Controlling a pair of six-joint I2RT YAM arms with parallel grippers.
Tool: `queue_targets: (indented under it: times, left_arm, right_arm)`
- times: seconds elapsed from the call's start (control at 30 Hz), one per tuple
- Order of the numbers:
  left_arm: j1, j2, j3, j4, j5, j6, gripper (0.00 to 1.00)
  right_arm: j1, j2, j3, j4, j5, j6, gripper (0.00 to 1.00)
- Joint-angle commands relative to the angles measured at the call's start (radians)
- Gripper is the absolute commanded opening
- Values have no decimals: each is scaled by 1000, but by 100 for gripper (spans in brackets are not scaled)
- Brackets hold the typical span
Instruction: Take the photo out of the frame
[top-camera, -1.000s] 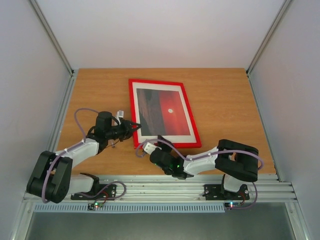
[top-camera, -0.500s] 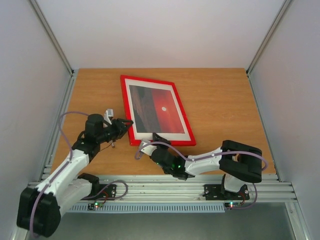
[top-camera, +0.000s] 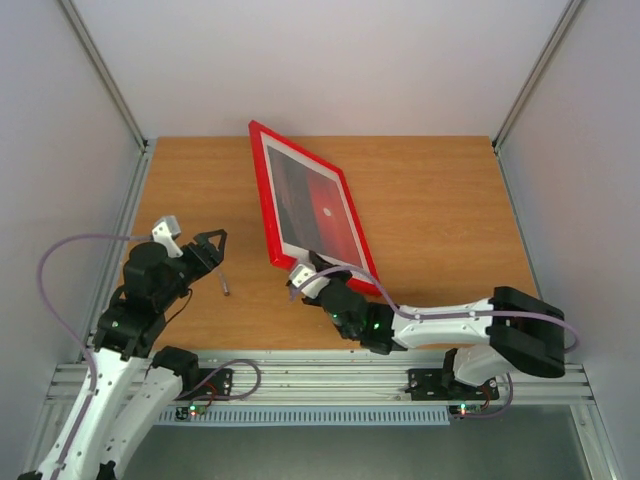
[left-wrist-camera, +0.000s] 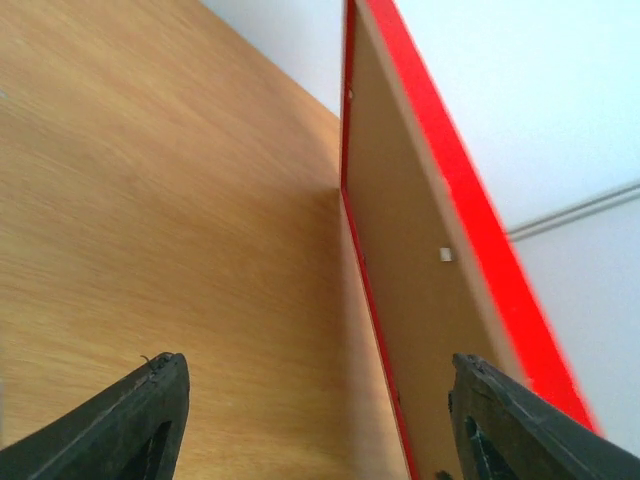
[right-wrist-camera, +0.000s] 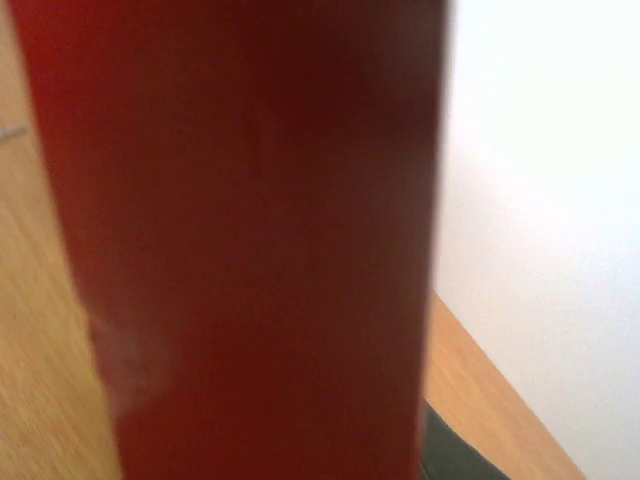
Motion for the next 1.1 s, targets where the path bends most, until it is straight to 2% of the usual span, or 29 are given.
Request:
queue_targets:
  times: [0.0,0.17,0.33,0.63,0.9,1.07]
  left_arm:
    - [7,-54,45,-110,-144,86,74]
    - [7,-70,42,-116,-166,101,76]
    - [6,-64,21,-89,-140,98,77]
    - [6,-20,0,-72,-79,92,78]
    - [6,17,-69,15,15,40,78]
    - [7,81,-75,27,58,39,79]
  right_arm:
    - [-23,-134,11,38,-159,221,1]
    - [-92,-271,-12,-30,-325,433,1]
    - [-139,-316,-22,-43,-384,564,1]
    - [-253,-344,-72,-96,-337,921,1]
    - [-373,-355,-120,-193,-360,1258,1]
    - [-405,-346,-107,-309,-350,1393,4]
